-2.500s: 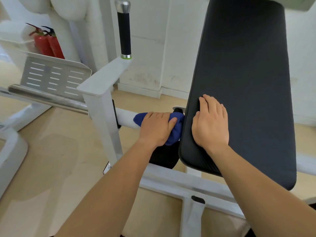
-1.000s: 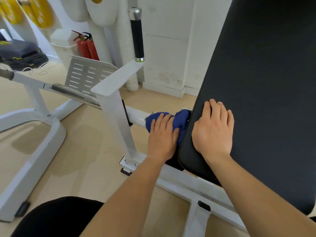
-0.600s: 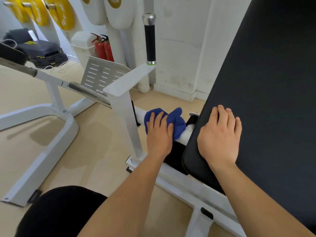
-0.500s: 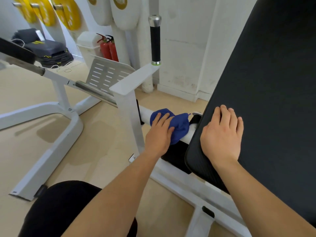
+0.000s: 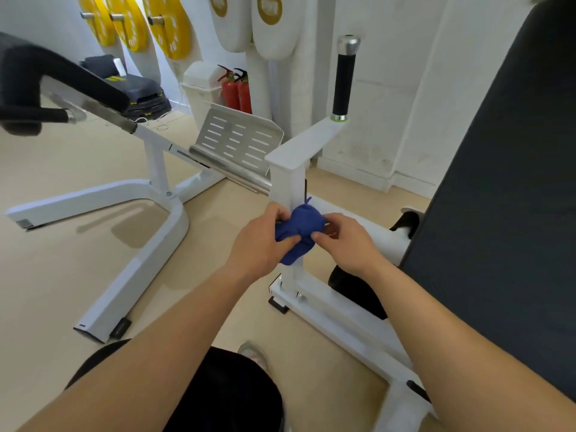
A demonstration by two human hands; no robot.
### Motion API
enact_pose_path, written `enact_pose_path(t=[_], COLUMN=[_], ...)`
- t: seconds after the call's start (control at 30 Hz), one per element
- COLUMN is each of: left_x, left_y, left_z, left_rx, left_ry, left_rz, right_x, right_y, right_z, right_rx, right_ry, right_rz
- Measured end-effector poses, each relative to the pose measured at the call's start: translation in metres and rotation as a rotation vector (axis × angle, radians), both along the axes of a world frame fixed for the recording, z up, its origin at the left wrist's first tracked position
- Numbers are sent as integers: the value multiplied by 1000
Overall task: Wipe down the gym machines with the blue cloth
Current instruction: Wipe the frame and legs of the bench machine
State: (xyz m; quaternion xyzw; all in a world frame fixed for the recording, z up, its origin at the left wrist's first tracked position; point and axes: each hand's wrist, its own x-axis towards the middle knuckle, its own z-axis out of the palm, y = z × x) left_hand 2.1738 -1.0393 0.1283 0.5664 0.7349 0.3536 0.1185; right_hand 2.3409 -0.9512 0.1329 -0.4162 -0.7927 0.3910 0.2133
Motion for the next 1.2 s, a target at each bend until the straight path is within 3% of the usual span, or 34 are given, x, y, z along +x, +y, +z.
enact_pose_path(t=[0.13,0.4,0.73,0.9,1.2], left_x=[-14,-22,-32,-24,-23], left_y=[-16,-6,-4,-4,-5], left_z=[-22,-30,-30,-27,-22], left_rx=[-43,-26,-130,-71,-69], left_ry=[-167,-455,-59,-68,-128], left_rz=[-33,-42,-46,-24,-13], right_x=[-16,-18,-4,-1,4], right_y=[-1,4,-1,-3,-10], right_z=[-5,-10,-23,-26,-17], right_rx=[89,47,-18,-9,-308], right_ry=[-64,-121,-234,-227,38], right_rz=[36,11,158,226,133])
